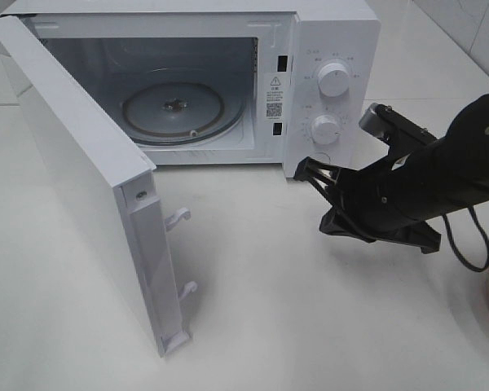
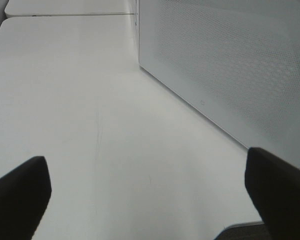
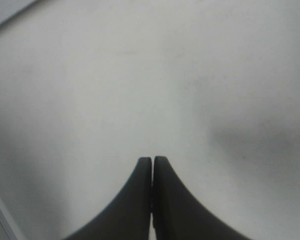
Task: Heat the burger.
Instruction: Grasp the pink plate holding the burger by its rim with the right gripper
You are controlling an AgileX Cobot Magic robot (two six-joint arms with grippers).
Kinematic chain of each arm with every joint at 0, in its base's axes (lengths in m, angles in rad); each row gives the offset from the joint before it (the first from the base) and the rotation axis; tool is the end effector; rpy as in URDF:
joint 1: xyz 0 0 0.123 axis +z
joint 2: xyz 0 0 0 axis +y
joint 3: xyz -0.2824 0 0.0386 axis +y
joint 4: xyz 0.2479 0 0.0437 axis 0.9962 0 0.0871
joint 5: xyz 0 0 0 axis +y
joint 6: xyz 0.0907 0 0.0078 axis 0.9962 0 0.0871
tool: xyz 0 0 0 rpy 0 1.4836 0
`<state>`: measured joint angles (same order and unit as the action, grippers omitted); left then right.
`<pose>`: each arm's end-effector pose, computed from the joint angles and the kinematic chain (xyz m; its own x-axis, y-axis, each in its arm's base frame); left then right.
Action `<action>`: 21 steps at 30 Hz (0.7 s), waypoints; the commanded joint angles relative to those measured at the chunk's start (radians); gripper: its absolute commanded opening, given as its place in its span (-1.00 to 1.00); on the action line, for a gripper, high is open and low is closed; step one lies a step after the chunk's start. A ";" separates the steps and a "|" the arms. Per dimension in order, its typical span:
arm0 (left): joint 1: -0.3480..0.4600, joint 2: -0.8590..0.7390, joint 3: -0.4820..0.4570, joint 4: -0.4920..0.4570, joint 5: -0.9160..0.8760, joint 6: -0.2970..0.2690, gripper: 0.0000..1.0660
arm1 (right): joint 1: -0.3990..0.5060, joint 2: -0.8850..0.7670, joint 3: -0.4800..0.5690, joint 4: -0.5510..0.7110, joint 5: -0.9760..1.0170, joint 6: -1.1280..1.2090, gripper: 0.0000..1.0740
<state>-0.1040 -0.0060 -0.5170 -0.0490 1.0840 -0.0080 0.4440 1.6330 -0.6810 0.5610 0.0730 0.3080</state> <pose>-0.0092 -0.0030 0.2800 -0.4575 0.0167 -0.8890 0.1279 0.9907 -0.0473 0.2603 0.1278 0.1531 -0.8104 0.4587 -0.3646 0.2598 0.8389 0.4782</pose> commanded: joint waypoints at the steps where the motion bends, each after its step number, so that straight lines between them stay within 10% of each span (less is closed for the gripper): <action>1: -0.002 -0.003 0.000 -0.006 -0.014 0.001 0.83 | -0.033 -0.051 0.001 -0.076 0.141 -0.105 -0.99; 21: -0.002 -0.003 0.000 -0.006 -0.014 0.001 0.83 | -0.049 -0.301 0.001 -0.447 0.631 -0.138 -0.76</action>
<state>-0.1040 -0.0060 -0.5170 -0.0490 1.0840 -0.0080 0.4020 1.3530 -0.6800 0.1540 0.6650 0.1810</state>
